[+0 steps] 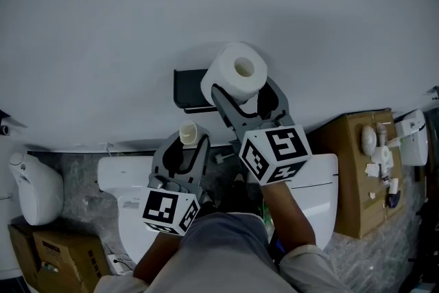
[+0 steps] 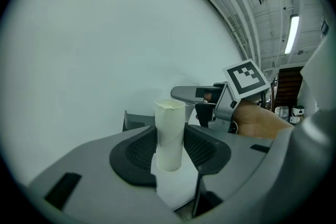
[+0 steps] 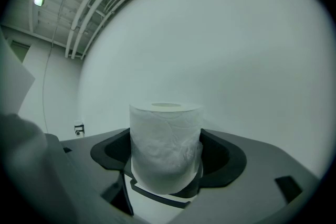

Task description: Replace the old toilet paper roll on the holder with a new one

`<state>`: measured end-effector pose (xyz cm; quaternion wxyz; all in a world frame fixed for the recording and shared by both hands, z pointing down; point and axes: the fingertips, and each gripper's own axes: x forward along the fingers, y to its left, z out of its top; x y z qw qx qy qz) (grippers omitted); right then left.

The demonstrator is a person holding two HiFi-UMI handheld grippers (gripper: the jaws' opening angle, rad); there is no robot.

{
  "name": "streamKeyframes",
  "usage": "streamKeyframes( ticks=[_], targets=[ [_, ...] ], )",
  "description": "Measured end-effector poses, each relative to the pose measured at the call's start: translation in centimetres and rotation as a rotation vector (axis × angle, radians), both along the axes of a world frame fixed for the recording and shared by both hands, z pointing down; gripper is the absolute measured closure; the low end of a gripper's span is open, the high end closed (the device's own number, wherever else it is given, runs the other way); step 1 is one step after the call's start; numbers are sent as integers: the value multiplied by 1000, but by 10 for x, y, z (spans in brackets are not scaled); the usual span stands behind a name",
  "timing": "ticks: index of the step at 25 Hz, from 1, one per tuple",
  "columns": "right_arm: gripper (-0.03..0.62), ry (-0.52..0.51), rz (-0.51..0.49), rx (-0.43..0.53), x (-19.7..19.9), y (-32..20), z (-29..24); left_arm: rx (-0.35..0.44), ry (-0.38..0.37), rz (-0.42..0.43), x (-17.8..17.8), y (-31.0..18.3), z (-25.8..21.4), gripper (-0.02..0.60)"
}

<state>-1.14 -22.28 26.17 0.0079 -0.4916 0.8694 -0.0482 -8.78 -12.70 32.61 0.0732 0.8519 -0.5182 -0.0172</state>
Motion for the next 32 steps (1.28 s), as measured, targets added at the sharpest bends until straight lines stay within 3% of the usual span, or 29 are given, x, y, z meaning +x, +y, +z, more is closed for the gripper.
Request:
streamKeyframes(
  ticks=[4,13,32],
  targets=[
    [203,23,11,17,10,9,-1,-4,6,25,8,5,1,433],
    [203,-44,71,-5,46,20,0,-9,1,57,25,13,0,433],
    [203,-289,177,-111,112,22,33,-29,-22,132,58,9,6,433]
  ],
)
